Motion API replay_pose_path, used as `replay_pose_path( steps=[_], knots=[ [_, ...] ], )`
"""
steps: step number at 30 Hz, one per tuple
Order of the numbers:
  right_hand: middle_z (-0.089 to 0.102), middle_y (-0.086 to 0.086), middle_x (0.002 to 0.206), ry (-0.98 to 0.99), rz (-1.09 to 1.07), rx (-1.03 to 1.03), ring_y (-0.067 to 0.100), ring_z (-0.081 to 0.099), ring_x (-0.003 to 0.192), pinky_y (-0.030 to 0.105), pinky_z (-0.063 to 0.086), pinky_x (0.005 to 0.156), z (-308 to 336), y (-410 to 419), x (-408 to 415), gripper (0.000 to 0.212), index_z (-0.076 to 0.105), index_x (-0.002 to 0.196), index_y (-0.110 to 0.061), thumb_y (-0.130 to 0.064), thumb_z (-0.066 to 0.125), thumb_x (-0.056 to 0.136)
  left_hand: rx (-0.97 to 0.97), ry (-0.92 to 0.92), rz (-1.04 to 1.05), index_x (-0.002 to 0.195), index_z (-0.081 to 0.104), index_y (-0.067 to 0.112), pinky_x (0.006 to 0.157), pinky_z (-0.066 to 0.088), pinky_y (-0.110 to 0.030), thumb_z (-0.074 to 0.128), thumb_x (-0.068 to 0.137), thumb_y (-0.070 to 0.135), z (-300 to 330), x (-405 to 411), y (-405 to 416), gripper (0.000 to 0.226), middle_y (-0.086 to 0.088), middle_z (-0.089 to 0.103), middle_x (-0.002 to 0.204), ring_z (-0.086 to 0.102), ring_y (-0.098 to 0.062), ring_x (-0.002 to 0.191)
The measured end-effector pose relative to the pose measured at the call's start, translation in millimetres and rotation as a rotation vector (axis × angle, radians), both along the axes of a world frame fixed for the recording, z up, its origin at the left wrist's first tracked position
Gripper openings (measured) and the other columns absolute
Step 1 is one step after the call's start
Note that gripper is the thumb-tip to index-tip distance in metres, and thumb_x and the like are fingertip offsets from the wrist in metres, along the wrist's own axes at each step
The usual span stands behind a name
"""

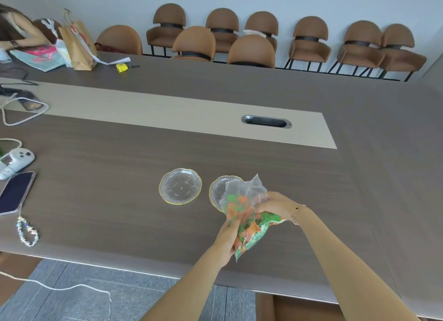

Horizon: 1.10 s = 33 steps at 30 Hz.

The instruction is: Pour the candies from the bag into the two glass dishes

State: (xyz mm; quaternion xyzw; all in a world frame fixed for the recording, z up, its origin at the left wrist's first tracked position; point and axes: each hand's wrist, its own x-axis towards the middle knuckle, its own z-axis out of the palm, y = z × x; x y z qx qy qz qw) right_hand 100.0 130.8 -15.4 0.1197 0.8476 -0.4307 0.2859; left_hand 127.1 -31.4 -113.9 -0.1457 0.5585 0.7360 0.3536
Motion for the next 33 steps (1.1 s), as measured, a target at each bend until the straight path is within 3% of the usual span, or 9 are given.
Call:
replay_pose_path(
  steps=[3, 6, 9, 13, 15, 17, 25, 30, 33],
  knots=[
    [0.065, 0.004, 0.093, 0.045, -0.019, -0.043, 0.017, 0.061, 0.085, 0.024, 0.048, 0.073, 4, -1, -6, 0.025, 0.068, 0.104, -0.003, -0.009, 0.062, 0.081, 0.009, 0.018, 0.048, 0.121, 0.062, 0.027, 0.091, 0.048, -0.038, 0.074, 0.060, 0.067, 1, -7, -1, 0.074, -0.007, 0.074, 0.115, 0.059, -0.025, 0.096],
    [0.065, 0.003, 0.091, 0.073, -0.008, -0.075, 0.019, 0.059, 0.090, 0.024, 0.046, 0.078, 9, -2, -11, 0.016, 0.071, 0.094, -0.008, -0.006, 0.060, 0.082, 0.059, 0.087, 0.056, 0.125, 0.060, 0.031, 0.070, 0.052, -0.026, 0.064, 0.080, 0.056, 9, -18, -5, 0.052, -0.002, 0.074, 0.115, 0.070, -0.021, 0.093],
    [0.065, 0.003, 0.093, 0.078, 0.012, -0.102, 0.017, 0.057, 0.090, 0.028, 0.047, 0.084, 10, -3, -17, 0.022, 0.070, 0.087, -0.026, -0.007, 0.060, 0.083, 0.158, 0.061, 0.080, 0.123, 0.063, 0.026, 0.081, 0.056, -0.031, 0.053, 0.090, 0.050, 23, -25, -9, 0.041, -0.003, 0.076, 0.110, 0.071, -0.025, 0.104],
    [0.066, 0.005, 0.096, 0.099, 0.001, -0.096, 0.022, 0.060, 0.098, 0.029, 0.044, 0.092, 15, -7, -24, 0.015, 0.069, 0.096, -0.019, -0.011, 0.063, 0.085, 0.164, -0.002, 0.150, 0.118, 0.067, 0.023, 0.104, 0.048, -0.045, 0.050, 0.092, 0.052, 28, -30, -13, 0.043, -0.010, 0.074, 0.114, 0.068, -0.029, 0.110],
    [0.070, 0.004, 0.096, 0.106, 0.006, -0.108, 0.017, 0.063, 0.098, 0.024, 0.044, 0.092, 20, -9, -26, 0.008, 0.068, 0.090, -0.022, -0.016, 0.064, 0.087, 0.109, -0.018, 0.156, 0.120, 0.067, 0.021, 0.107, 0.046, -0.046, 0.048, 0.090, 0.058, 27, -33, -15, 0.051, -0.010, 0.073, 0.117, 0.067, -0.028, 0.111],
    [0.074, 0.010, 0.102, 0.118, 0.020, -0.098, 0.021, 0.066, 0.104, 0.029, 0.046, 0.097, 23, -11, -29, 0.016, 0.074, 0.094, -0.011, -0.022, 0.066, 0.085, 0.045, -0.004, 0.138, 0.119, 0.068, 0.021, 0.104, 0.049, -0.045, 0.051, 0.085, 0.063, 28, -37, -15, 0.056, -0.009, 0.074, 0.115, 0.070, -0.025, 0.108],
    [0.065, 0.002, 0.113, 0.055, -0.074, -0.010, 0.018, 0.065, 0.097, 0.025, 0.059, 0.065, 21, -19, -39, 0.043, 0.064, 0.118, -0.012, -0.030, 0.073, 0.080, -0.159, -0.076, 0.130, 0.107, 0.071, 0.016, 0.094, 0.056, -0.044, 0.070, 0.066, 0.058, 30, -57, -19, 0.058, -0.009, 0.078, 0.100, 0.074, -0.027, 0.093],
    [0.065, 0.005, 0.099, 0.007, -0.099, 0.015, 0.015, 0.065, 0.081, 0.023, 0.060, 0.063, 13, -19, -42, 0.043, 0.068, 0.115, -0.007, -0.032, 0.072, 0.080, -0.170, -0.141, 0.151, 0.115, 0.064, 0.008, 0.091, 0.055, -0.042, 0.062, 0.085, 0.031, 35, -56, -22, 0.038, -0.017, 0.073, 0.112, 0.070, -0.031, 0.096],
    [0.065, 0.010, 0.103, -0.001, -0.108, -0.010, 0.016, 0.064, 0.081, 0.021, 0.059, 0.058, 10, -21, -43, 0.040, 0.068, 0.114, -0.005, -0.027, 0.071, 0.082, -0.190, -0.140, 0.158, 0.114, 0.065, 0.008, 0.096, 0.054, -0.045, 0.061, 0.086, 0.037, 31, -58, -23, 0.041, -0.016, 0.074, 0.108, 0.071, -0.031, 0.098]
  ],
)
